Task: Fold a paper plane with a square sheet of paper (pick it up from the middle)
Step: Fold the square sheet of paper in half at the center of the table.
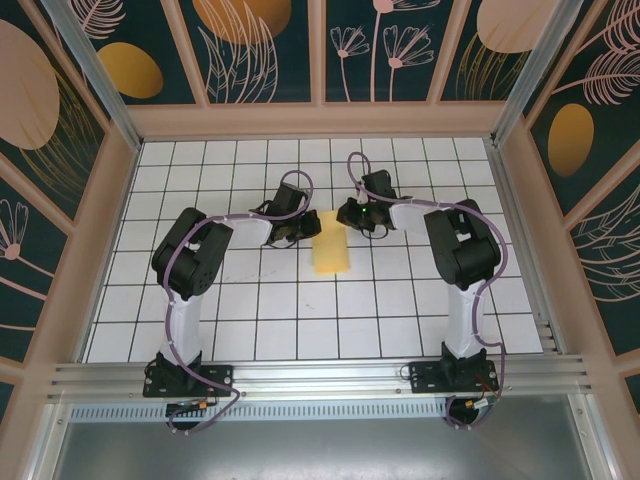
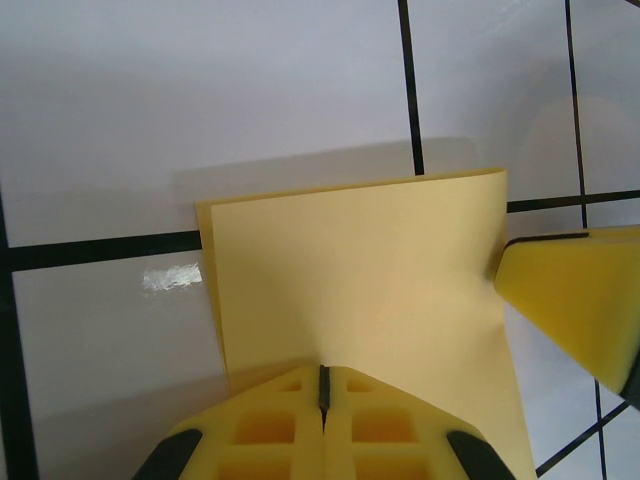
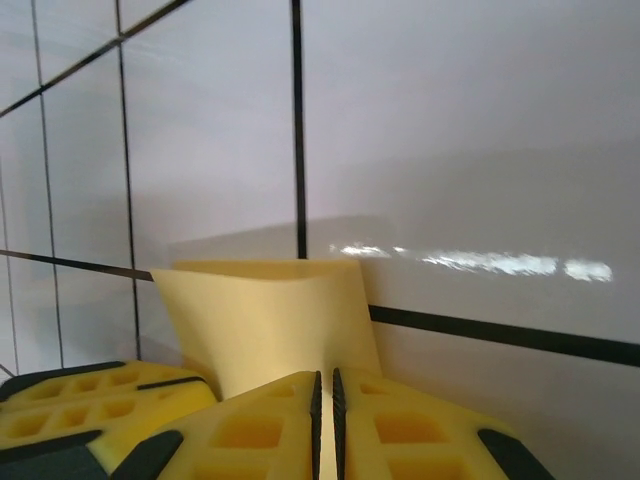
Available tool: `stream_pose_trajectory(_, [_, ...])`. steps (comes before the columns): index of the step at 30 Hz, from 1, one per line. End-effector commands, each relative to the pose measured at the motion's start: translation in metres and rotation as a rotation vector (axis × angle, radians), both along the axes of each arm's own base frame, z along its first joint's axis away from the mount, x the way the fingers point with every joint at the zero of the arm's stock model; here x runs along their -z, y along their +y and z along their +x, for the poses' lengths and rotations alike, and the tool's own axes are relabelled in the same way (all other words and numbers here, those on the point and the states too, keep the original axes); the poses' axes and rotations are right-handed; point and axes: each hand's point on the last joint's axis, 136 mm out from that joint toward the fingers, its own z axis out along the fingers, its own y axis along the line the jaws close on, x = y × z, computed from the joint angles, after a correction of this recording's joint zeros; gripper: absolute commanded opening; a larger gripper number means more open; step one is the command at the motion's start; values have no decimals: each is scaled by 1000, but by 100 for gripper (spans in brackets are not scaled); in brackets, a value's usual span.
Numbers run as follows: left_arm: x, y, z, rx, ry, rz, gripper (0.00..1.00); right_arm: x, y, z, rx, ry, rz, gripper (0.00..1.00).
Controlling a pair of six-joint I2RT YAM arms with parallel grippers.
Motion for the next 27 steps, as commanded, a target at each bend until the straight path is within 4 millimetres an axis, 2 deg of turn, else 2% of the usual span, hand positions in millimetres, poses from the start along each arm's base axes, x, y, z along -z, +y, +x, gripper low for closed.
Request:
stream_pose_trajectory(1, [71,49,-35,-60,189,230,1,-19,8,12,-14,-52,20,13])
stream_pose_trajectory(9, [72,49,-36,-56,191,232,0,11,-1,21,36,4,-13,12])
stream_pose_trajectory(13, [72,50,-36,-57,190,233,0,24,-14,26,95,31,-77,11])
stream_pose_trajectory(15, [72,50,-36,-59,191,234,1,19,-15,29,115,28,-82,10])
stream_pose_trajectory(19, [72,51,-37,-62,192,235,1,-7,-8,35,105,-32,-41,10])
stream_pose_trajectory(22, [72,51,-36,-63,191,234,1,-14,-3,37,91,-45,-34,10])
stream_pose_trajectory(27, [71,50,-36,-63,189,232,1,-15,8,13,8,-37,-45,10])
